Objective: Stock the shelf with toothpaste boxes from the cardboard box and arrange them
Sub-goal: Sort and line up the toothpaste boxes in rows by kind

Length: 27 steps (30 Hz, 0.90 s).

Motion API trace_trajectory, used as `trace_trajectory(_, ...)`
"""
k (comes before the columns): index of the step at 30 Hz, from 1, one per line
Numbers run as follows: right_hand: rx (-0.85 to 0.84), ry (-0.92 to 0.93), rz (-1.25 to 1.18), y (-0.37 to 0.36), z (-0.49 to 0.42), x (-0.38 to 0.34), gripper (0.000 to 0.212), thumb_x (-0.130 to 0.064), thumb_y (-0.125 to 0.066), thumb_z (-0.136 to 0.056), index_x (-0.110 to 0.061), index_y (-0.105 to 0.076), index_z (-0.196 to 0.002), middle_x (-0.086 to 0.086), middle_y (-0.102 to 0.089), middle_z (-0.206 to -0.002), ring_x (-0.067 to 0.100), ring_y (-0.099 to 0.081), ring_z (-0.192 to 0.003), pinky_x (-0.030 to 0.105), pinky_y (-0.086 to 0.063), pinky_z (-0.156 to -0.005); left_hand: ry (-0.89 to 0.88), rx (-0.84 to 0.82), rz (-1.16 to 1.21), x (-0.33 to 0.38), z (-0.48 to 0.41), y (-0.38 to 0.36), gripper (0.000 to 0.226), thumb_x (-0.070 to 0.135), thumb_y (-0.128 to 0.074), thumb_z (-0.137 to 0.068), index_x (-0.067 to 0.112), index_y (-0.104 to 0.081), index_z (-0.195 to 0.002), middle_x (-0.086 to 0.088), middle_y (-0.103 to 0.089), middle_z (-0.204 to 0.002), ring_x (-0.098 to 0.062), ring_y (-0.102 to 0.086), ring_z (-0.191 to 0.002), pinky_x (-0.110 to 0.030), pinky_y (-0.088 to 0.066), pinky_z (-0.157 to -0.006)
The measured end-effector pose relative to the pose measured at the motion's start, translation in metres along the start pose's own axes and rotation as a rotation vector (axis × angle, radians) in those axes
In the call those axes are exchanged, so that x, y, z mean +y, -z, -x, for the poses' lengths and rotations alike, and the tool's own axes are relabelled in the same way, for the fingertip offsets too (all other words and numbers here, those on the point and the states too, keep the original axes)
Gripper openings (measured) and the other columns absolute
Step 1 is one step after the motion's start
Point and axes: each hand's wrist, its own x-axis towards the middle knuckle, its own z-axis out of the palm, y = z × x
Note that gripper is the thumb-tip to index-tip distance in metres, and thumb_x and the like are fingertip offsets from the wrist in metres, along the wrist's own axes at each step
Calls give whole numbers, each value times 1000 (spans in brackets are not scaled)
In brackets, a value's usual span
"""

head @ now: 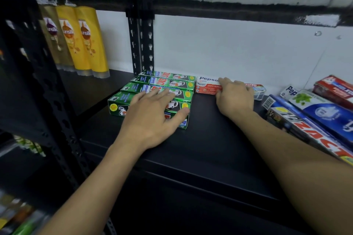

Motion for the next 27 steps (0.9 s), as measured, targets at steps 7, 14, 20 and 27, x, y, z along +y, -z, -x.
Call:
trace_trajectory(7,-49,7,-31,-2,0,4,56,-32,-41,-96,-22,-31,-150,7,-37,-153,34,-33,-139,51,-25,-115,2,4,-5,1,0,0,85,80,-14,-81,34,-46,-145,13,-39,-154,-8,-26,-146,-35,-12,-120)
trace_trajectory(14,0,125,-165,14,12,-3,47,-32,-46,-92,-25,-56,-137,3,-44,-151,29,-40,-137,48,-27,-116,5,12,-7,1,0,0,85,80,-13,-80,35,-47,-144,14,-40,-153,-8,-27,-146,-35,-14,-119)
trace_trajectory(20,-156,146,-40,7,9,1,62,-60,-36,-93,-36,-32,-150,-7,-26,-160,31,-17,-148,57,-6,-119,7,12,-11,2,0,0,85,79,-13,-79,35,-47,-144,14,-40,-153,-7,-27,-146,-35,-14,-119)
trace_trajectory(27,-184,150,37,3,8,0,69,-67,-31,-91,-38,-21,-153,-5,-18,-162,33,-12,-149,58,-7,-118,5,12,-15,2,0,1,87,80,-12,-79,34,-47,-144,14,-40,-153,-8,-27,-146,-36,-15,-119)
